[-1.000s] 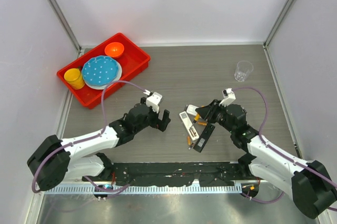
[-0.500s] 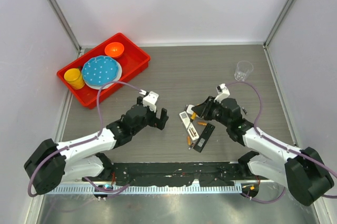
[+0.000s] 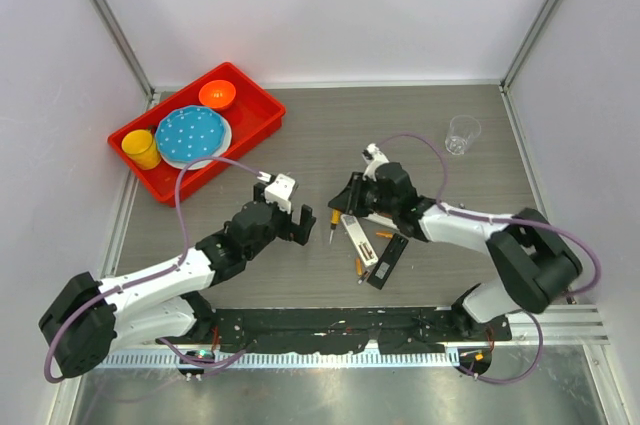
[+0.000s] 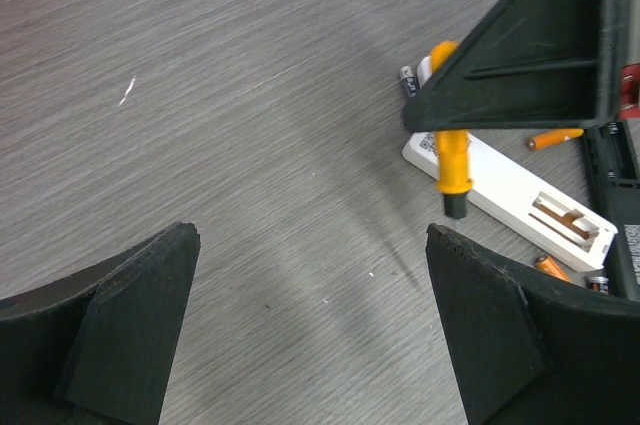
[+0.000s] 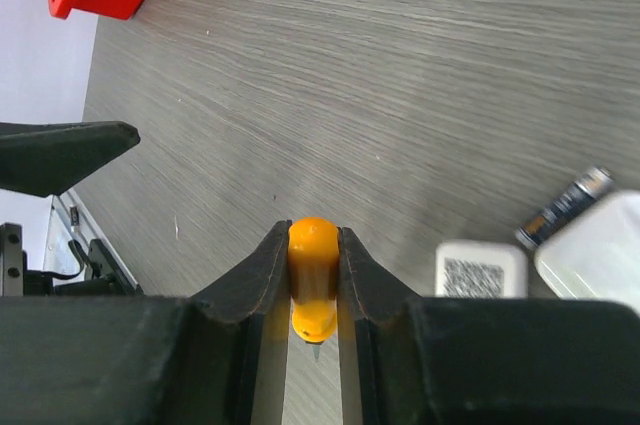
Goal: Unload the batteries from the remote control
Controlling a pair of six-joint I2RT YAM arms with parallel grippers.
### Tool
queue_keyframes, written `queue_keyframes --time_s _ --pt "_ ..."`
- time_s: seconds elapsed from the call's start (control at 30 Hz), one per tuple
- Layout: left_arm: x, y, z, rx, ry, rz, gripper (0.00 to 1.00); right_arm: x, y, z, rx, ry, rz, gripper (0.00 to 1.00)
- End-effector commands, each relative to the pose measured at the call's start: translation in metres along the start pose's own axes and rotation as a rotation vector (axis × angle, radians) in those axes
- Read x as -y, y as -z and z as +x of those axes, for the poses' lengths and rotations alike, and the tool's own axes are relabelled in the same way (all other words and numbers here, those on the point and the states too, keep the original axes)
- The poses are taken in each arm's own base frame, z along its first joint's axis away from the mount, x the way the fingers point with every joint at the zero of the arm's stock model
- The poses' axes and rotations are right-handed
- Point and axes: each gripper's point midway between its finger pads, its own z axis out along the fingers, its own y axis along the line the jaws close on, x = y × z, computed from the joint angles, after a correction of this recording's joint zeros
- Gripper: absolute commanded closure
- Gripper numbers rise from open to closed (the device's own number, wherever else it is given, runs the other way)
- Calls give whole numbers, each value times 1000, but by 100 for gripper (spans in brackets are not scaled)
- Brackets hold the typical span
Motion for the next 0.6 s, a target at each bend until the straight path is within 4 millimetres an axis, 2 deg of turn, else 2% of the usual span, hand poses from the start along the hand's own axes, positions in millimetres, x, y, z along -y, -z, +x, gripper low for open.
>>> queue_keyframes --time_s 0.0,0.23,0.4,0.5,0.53,0.57 --pt "-11 -3 -11 56 -25 -55 0 -21 -29 -5 -24 56 -50 87" --pt "-21 -2 -9 62 -57 -98 0 -11 -57 13 -99 65 28 74" --pt "-26 -2 -7 60 -65 -126 0 -7 -61 13 -94 76 64 62" --pt "-27 -3 -4 51 -70 -134 0 -8 -59 5 -70 87 75 54" --pt "-27 -3 -4 49 -70 -134 0 -10 -57 1 -57 95 76 44" --pt "-27 -4 -4 49 -70 -133 0 -9 -55 -2 -39 100 93 38"
